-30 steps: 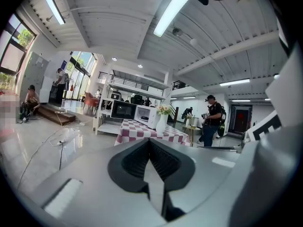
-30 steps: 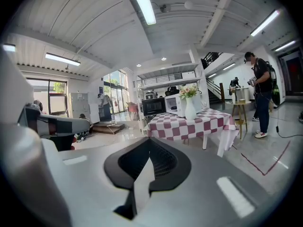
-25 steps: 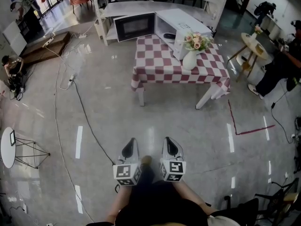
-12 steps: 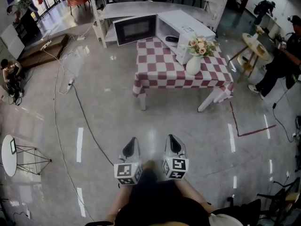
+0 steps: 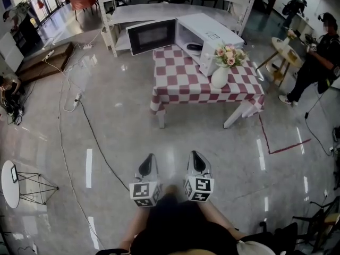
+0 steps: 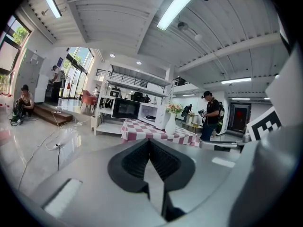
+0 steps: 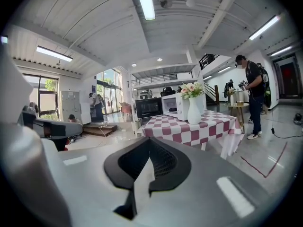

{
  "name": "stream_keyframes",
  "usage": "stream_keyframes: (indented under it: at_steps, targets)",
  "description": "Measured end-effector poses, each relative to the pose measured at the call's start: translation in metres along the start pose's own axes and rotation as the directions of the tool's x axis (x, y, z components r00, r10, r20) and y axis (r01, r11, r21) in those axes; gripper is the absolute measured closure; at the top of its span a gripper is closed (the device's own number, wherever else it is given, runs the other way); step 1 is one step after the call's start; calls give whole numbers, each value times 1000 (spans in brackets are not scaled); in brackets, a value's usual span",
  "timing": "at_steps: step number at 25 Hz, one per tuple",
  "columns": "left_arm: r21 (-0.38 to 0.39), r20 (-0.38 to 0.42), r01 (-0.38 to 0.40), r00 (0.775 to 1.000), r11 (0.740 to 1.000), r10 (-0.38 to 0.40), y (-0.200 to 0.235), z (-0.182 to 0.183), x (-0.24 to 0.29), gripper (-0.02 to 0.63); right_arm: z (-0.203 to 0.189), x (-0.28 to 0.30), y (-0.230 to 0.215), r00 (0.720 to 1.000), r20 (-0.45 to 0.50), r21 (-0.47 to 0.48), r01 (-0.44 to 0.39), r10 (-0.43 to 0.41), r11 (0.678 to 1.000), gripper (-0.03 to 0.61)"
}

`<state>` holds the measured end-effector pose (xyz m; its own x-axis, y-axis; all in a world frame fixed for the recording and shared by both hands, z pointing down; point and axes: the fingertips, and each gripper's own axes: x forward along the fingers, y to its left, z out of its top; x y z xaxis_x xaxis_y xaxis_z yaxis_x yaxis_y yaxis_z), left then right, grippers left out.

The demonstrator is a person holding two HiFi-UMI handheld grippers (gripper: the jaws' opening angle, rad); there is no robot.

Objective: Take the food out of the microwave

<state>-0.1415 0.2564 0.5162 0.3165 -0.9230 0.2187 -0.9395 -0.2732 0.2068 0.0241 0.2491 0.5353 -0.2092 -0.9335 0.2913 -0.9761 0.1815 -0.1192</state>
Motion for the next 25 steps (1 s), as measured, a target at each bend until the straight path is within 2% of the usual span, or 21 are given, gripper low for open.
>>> stream_keyframes:
  at_steps: [17, 25]
  targets:
    - [7, -3, 25, 1000, 1000, -25, 12, -2, 12, 604, -7, 1, 8, 999, -9, -2, 31, -31, 1000, 578]
    - [23, -24, 56, 998, 998, -55, 0, -10, 9, 604, -3, -16, 1, 997, 3, -22, 71, -71, 997, 578]
